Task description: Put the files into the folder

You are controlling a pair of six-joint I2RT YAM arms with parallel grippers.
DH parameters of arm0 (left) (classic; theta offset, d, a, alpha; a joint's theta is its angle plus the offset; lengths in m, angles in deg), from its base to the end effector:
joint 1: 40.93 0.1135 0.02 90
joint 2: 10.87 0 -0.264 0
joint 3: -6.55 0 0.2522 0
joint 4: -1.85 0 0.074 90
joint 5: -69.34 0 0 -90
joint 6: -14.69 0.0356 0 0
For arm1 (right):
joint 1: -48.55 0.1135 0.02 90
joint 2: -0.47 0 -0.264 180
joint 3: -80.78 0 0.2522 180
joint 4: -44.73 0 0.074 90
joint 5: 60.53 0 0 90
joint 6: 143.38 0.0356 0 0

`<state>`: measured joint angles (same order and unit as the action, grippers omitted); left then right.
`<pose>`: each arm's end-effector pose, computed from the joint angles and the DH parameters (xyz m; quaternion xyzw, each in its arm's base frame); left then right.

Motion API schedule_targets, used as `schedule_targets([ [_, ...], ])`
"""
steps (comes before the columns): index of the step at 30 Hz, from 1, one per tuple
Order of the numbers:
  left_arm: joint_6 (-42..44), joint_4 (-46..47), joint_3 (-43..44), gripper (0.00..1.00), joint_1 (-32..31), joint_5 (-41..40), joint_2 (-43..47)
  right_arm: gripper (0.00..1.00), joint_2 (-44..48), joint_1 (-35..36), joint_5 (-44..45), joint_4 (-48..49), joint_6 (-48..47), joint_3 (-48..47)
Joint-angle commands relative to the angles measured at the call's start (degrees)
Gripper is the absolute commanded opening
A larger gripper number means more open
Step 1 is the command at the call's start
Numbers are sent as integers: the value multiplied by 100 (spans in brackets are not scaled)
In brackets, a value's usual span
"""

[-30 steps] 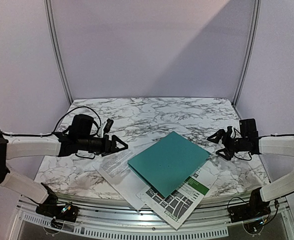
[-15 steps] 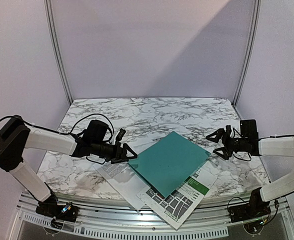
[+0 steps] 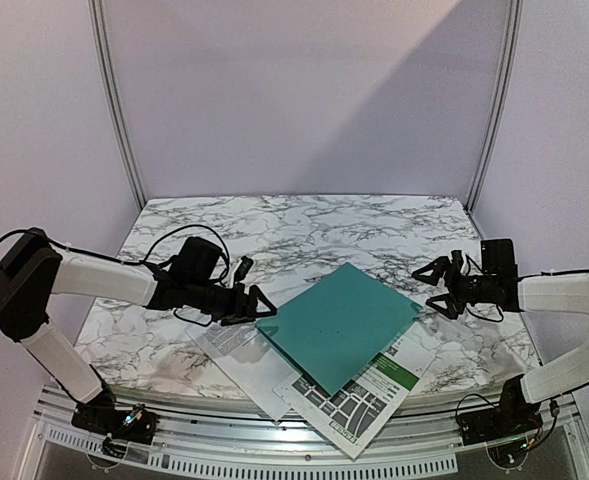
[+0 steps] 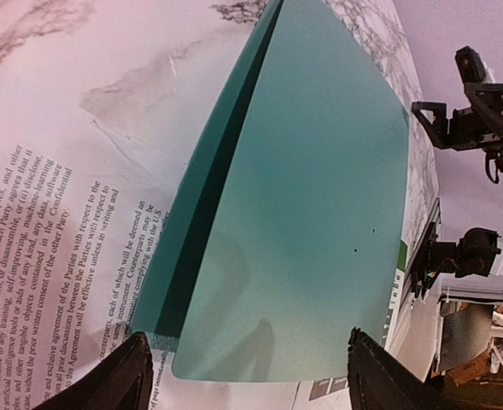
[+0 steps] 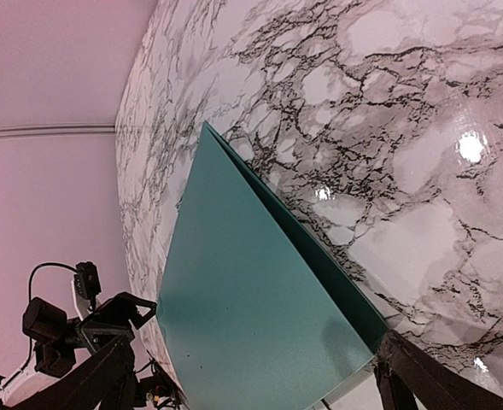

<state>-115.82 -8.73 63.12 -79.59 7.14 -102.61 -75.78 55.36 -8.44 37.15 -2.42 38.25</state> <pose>0.2300 -0.2052 0.1565 0.0759 0.9006 -0.4045 0.1400 0.2394 0.0506 0.1626 0.1997 0.8488 0.4475 0.1985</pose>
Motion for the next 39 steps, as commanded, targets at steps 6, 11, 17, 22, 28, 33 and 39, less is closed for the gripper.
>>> schedule_targets([
  [6,166,-181,292,76,-226,103,-280,98,-92,31,-86,138,1,81],
  [11,120,-60,325,71,-287,178,-389,98,-83,31,-88,134,1,108],
  [17,23,146,382,67,-351,333,-453,98,-101,33,-80,164,2,143],
  [22,-257,566,364,64,-386,534,-555,98,-118,26,-113,255,28,203],
  [28,-524,1016,395,58,-453,688,-696,98,-163,42,-125,323,54,256],
  [33,-524,1039,542,36,-543,612,-800,98,-128,39,-98,290,37,284],
  [39,-331,917,776,0,-634,387,-721,98,-52,39,-54,206,2,260],
])
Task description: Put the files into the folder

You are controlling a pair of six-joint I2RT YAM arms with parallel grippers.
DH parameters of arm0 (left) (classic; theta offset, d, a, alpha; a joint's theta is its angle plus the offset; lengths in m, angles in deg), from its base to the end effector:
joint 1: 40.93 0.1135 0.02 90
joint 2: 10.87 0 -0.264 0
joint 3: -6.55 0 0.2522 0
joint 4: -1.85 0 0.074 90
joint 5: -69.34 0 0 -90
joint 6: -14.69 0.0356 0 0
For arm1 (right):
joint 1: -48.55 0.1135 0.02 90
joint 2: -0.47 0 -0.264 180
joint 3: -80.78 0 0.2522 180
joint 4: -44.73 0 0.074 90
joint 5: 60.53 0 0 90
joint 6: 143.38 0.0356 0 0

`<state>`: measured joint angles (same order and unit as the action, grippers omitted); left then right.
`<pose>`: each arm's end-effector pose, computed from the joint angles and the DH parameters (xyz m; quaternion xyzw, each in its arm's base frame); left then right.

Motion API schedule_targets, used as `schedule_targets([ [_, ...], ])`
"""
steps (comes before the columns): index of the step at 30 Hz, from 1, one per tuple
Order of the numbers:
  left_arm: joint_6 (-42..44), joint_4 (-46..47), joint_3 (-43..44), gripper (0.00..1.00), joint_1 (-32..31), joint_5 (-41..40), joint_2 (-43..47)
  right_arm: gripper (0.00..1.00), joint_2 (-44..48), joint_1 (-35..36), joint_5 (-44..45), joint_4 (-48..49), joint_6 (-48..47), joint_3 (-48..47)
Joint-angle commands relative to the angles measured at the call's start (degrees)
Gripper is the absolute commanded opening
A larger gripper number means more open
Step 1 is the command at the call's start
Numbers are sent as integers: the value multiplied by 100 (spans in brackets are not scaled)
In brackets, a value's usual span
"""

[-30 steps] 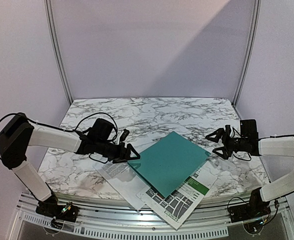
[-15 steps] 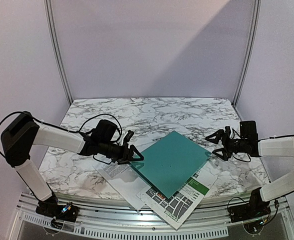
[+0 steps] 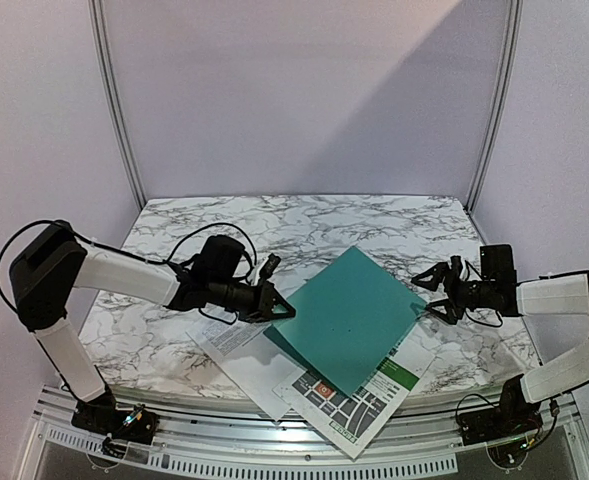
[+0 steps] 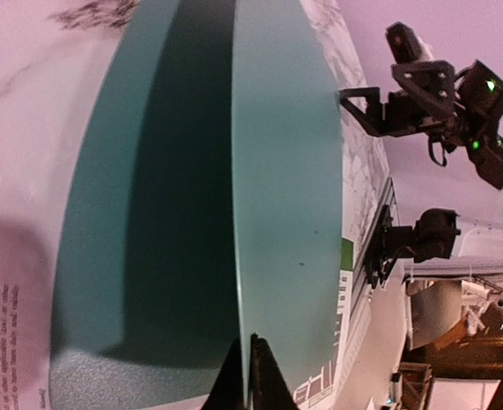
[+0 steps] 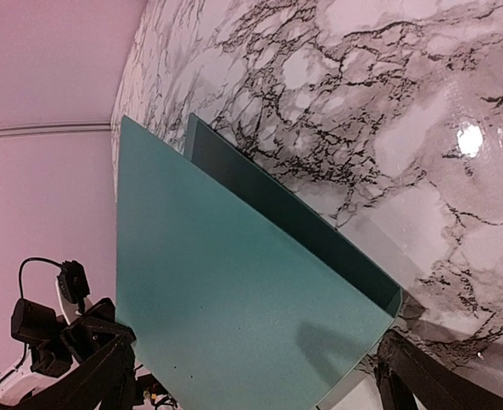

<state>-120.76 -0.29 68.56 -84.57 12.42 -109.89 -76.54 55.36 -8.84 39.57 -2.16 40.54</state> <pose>0.2350 -0.2510 0.1569 0.1085 0.8676 -0.4719 0.1130 0.2342 0.0502 0.1517 0.2023 0.8493 0.4487 0.1911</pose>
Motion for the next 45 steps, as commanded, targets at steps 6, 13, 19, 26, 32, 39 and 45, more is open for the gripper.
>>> schedule_targets([
  [6,569,-704,666,0,-136,-892,462,98,119,40,219,-570,-328,-280],
  [13,1367,-2400,1806,0,-134,-2378,906,98,269,40,590,-1308,-812,-816],
  [19,2189,-3832,3268,0,-135,-3431,560,99,400,40,907,-1752,-1157,-1232],
  [26,2786,-5207,4979,0,-347,-4859,-261,99,536,40,787,-1713,-1223,-1404],
  [32,3228,-6539,6842,0,-843,-5501,-1510,99,662,49,53,-1082,-1066,-1327],
  [39,3203,-7673,8774,0,-1363,-6055,-2963,99,853,57,58,-1035,-1039,-1325],
  [45,3198,-7321,8792,2,-1739,-5731,-3086,99,895,57,110,-1194,-1023,-1266],
])
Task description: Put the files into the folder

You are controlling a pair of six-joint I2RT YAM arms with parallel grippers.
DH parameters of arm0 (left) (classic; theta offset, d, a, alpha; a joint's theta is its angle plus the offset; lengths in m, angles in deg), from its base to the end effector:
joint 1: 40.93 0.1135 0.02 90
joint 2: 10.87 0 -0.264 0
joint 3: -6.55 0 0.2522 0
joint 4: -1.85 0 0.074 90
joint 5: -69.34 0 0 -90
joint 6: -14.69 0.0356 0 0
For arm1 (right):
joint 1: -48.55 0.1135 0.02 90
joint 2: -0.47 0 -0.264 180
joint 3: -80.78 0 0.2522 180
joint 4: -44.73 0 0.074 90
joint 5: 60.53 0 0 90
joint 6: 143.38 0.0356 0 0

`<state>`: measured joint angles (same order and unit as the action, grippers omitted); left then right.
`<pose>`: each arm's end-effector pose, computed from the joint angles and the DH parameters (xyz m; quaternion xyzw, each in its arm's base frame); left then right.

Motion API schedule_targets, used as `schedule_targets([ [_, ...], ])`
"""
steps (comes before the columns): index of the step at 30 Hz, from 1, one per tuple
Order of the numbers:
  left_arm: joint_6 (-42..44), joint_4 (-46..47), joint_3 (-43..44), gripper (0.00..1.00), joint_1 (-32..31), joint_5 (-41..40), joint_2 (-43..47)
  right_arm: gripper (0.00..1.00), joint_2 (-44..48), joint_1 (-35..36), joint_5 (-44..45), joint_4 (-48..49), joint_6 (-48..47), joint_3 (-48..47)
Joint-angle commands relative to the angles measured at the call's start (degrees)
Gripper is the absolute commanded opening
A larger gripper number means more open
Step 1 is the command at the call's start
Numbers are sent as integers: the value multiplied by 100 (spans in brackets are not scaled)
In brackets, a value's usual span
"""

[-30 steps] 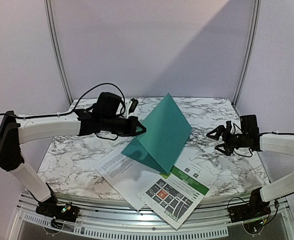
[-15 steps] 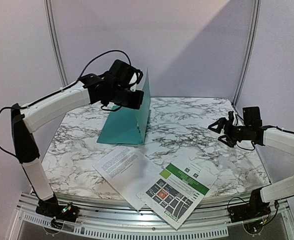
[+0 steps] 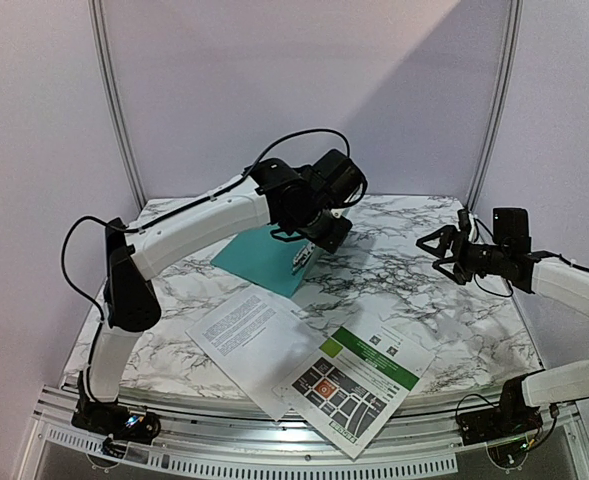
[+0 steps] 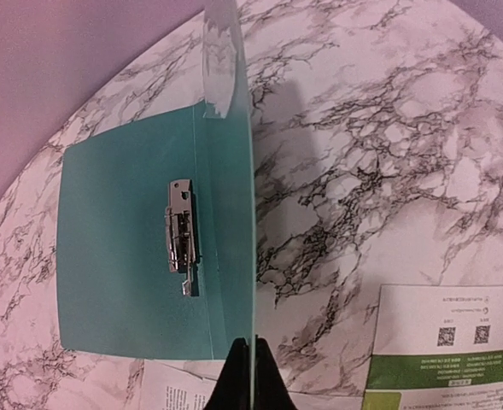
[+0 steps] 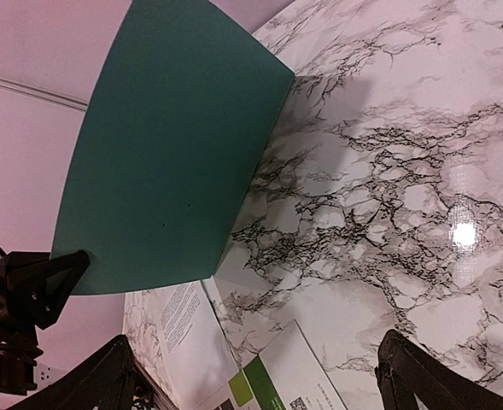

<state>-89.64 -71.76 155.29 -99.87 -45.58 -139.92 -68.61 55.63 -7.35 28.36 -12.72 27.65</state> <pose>0.2638 -0.4089 0.3176 0.2906 0.8843 -0.0158 0.3651 0.2503 0.0526 0.2360 0.0942 0.8397 0.4382 0.3066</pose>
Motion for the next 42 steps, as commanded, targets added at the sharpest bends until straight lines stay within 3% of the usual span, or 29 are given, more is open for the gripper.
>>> schedule_targets([
  [1,114,-113,102,3,-260,166,-92,99,138,27,-29,-68,69,41],
  [9,68,930,-580,13,-373,1679,-86,99,398,31,-50,-3,281,196],
  [20,-382,2295,-1284,55,-349,3630,-108,99,545,31,-188,213,519,720],
  [29,-672,2929,-2226,68,-196,4037,481,99,446,31,-229,642,734,1131],
  [31,-750,3103,-2492,81,-153,4110,696,99,408,36,-242,741,762,1199],
  [34,-841,3326,-2899,85,-61,4087,1021,99,292,40,-242,856,815,1300],
  [42,-682,3273,-3997,87,306,2896,1869,98,82,56,-133,975,841,1574],
])
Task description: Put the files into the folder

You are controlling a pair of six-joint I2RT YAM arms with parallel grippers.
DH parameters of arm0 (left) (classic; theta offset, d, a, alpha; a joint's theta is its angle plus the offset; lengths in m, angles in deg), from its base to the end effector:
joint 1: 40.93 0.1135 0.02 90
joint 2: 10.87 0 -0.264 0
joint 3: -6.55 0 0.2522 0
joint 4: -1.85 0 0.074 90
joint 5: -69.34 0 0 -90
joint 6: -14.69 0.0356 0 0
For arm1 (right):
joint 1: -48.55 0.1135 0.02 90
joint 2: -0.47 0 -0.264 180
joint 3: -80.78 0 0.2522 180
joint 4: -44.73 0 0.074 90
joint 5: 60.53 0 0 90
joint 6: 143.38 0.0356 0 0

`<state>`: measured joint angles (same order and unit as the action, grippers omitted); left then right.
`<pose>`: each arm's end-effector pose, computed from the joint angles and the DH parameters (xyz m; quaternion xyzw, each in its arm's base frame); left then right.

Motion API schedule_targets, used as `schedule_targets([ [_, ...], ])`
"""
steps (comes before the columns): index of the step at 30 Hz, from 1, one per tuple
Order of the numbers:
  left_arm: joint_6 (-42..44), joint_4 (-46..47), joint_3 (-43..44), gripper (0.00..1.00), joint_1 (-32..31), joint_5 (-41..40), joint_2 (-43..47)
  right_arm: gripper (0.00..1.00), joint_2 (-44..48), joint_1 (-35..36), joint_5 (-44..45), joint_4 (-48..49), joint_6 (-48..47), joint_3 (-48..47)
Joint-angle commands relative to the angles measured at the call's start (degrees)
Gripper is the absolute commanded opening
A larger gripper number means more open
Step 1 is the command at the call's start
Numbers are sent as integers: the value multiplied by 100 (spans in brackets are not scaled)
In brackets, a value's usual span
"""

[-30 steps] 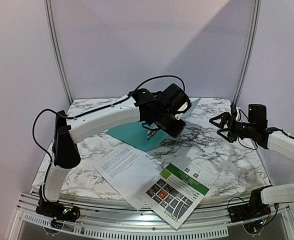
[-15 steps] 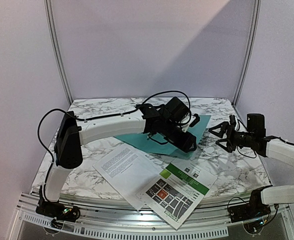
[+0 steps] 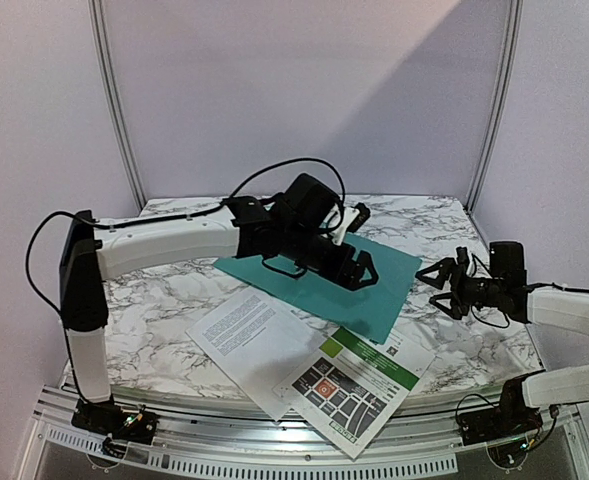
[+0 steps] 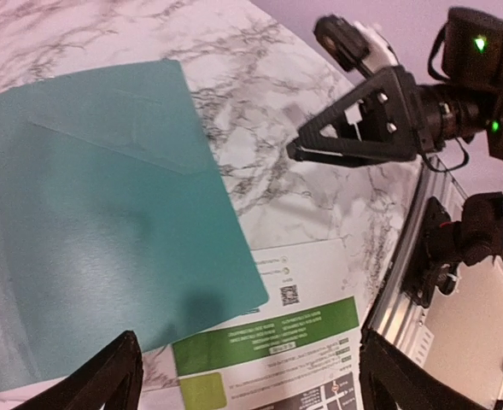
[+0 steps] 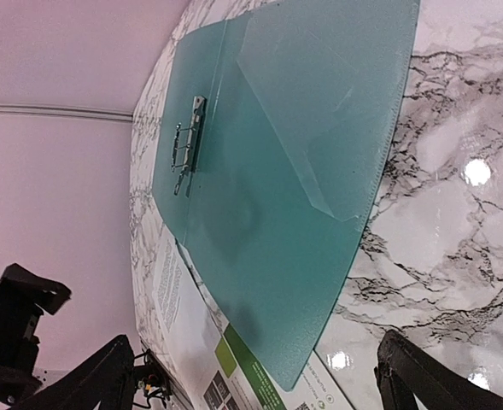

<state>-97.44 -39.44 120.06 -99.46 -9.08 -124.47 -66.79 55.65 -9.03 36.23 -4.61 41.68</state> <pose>0.2338 -0.3957 0.2831 0.3226 0.8484 -0.3352 0.2527 0.2176 0.0494 0.1771 0.1618 0.8411 0.4588 0.2364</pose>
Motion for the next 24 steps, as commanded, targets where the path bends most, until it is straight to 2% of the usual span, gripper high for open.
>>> schedule_targets([
  [1,152,18,-661,87,311,-899,407,98,-122,67,21,266,59,216],
  [6,271,-151,-1250,84,346,-1327,584,97,-281,205,63,324,143,261],
  [14,306,379,-2628,82,164,-704,1179,96,-399,586,659,-459,-377,-89],
  [20,267,249,-2915,81,-138,-516,1220,95,-454,860,1190,-959,-658,-298],
  [24,76,-11,-2883,81,-238,-854,1136,94,-442,1048,1364,-1054,-692,-400],
])
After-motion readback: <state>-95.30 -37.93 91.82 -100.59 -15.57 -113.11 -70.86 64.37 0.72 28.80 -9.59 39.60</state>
